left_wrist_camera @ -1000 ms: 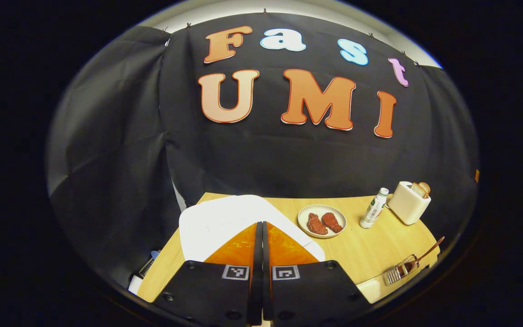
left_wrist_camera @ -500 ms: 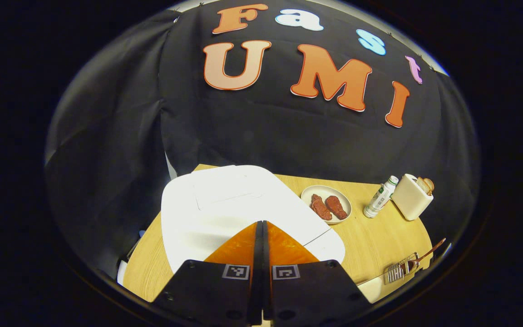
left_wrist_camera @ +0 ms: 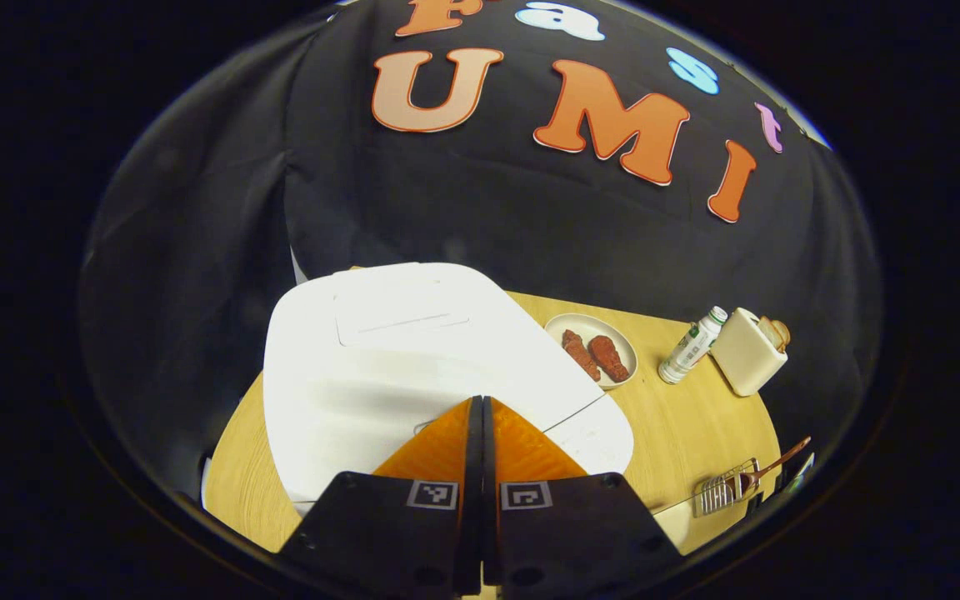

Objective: Close the left gripper, press the button to open the rice cooker; take a wooden spoon from the chopstick holder with the right hand, scoop a spoonful of rice and pour it into the rice cooker, then put the wooden spoon back into the chopstick holder.

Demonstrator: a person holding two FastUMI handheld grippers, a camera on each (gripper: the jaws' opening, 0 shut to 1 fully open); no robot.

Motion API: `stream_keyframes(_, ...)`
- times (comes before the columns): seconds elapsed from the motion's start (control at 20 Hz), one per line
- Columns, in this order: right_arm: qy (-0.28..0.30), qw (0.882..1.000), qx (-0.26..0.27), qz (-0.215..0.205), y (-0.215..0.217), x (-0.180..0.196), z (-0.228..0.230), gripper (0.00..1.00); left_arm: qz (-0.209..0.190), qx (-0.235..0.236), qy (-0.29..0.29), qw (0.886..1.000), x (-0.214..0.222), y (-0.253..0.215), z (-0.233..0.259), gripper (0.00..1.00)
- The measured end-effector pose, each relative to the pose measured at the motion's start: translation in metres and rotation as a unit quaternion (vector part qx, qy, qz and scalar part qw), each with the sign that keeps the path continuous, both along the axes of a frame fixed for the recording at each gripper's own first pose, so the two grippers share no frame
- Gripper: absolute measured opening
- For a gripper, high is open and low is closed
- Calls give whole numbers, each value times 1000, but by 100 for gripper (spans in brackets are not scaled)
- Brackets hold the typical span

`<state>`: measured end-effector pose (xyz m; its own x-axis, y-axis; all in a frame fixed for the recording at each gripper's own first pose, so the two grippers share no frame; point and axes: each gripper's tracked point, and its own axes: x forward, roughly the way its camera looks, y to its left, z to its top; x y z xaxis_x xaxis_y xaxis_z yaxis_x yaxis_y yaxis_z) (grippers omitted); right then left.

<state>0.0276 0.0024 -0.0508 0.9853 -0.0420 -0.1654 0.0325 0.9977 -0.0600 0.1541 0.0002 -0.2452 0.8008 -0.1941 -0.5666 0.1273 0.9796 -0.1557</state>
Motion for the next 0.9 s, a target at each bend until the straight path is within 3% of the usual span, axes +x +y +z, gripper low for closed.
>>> stream_keyframes(0.25,-3,1000,3,8,4,-3,1,95,12,17,-22,1000,4,2,21,5)
stream_keyframes(0.55,-9,1000,15,6,-1,-11,2,95,46,33,-139,989,11,20,136,5)
stream_keyframes(0.9,-6,999,34,13,-2,-19,-8,95,70,17,-216,974,-39,39,207,5)
